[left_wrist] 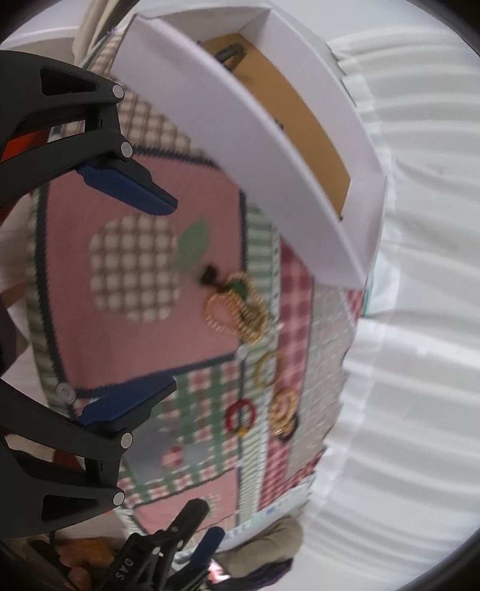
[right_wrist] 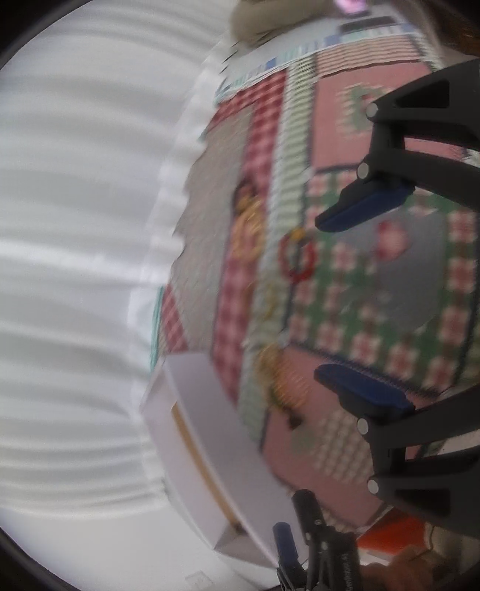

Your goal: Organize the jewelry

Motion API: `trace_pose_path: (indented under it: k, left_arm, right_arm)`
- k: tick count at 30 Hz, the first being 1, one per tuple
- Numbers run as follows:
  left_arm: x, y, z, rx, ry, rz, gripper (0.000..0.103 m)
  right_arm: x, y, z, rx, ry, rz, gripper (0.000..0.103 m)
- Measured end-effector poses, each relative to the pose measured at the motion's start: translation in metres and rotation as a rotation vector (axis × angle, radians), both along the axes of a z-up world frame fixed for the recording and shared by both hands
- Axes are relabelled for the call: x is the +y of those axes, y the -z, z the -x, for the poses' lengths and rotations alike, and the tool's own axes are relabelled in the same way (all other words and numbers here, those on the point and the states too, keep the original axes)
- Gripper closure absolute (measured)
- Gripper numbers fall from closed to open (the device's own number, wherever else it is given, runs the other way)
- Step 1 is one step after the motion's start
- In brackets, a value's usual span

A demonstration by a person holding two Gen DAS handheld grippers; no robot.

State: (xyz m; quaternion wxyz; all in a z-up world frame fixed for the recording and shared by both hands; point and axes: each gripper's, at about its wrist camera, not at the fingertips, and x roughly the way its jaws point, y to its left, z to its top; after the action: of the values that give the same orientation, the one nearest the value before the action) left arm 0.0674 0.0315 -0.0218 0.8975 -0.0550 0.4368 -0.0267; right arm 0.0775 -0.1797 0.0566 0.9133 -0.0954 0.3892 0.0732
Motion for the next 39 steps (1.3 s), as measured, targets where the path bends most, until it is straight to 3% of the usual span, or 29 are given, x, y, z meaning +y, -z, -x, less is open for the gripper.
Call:
trace_pose_path:
  k: [9, 28, 32, 39]
  left_arm:
    - [-0.036, 0.003, 0.018, -0.034, 0.069, -0.099, 0.014]
    - [-0.040, 0.010, 0.019, -0.037, 0.052, -0.120, 0.012]
    - [-0.040, 0.010, 0.020, -0.041, 0.061, -0.115, 0.003]
    - [-0.043, 0.008, 0.024, -0.058, 0.083, -0.117, 0.003]
  right_arm:
    - [-0.038, 0.024, 0.030, 0.026, 0.117, -0.041, 0.027]
    - [-0.034, 0.022, 0.040, -0.007, 0.125, -0.020, 0.027]
    - [-0.030, 0.023, 0.039, -0.004, 0.117, -0.009, 0.027]
    - [-0.025, 0.026, 0.040, 0.010, 0.106, -0.005, 0.027]
